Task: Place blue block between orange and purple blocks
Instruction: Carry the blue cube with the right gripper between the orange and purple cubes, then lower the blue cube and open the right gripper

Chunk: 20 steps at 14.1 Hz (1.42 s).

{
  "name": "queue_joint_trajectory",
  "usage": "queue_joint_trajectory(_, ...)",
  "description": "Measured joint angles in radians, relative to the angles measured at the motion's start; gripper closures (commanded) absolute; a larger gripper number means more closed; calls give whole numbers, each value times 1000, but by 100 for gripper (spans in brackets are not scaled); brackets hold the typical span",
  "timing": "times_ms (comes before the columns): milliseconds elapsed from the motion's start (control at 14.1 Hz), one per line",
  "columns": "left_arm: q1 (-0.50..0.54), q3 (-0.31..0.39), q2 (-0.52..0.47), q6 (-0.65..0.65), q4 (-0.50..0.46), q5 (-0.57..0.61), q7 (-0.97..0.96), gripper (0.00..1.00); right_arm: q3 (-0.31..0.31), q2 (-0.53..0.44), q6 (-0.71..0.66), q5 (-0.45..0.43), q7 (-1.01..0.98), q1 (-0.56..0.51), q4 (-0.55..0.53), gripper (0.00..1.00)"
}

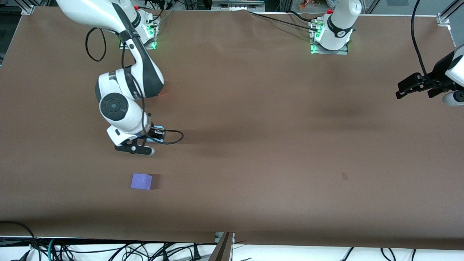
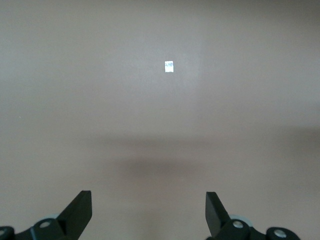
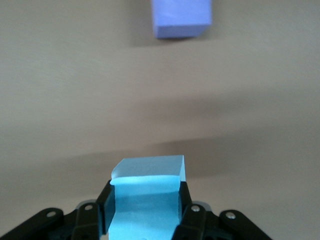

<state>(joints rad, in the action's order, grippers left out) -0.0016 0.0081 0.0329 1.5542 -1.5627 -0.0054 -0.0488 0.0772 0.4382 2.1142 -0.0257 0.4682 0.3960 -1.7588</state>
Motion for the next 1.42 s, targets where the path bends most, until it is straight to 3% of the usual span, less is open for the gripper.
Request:
queue_joint_trajectory(355,1,4,8,-11,-1,0,28,0,42,-71,254,63,-143,-43,-270,86)
queue_joint_trajectory(640,1,1,12,-11,1,0,32,0,41,-76,383,66,-153,-44,-369,86)
queue_joint_trajectory(711,0,0,12,-11,2,0,33,0,41,-76,405,66,-153,-44,-382,79)
queue_joint_trajectory(853,-2,-2,12,-11,9,0,33,0,41,-76,443,66,-158,-44,-402,2)
queue_joint_trajectory(1137,-6,-6,12,-11,17,0,34,0,46,-85,443,66,-221,-43,-384,0)
queue_joint_trajectory(1421,-6,-7,12,-11,18,0,34,0,100,-125,150,67,-366,-45,-196,0)
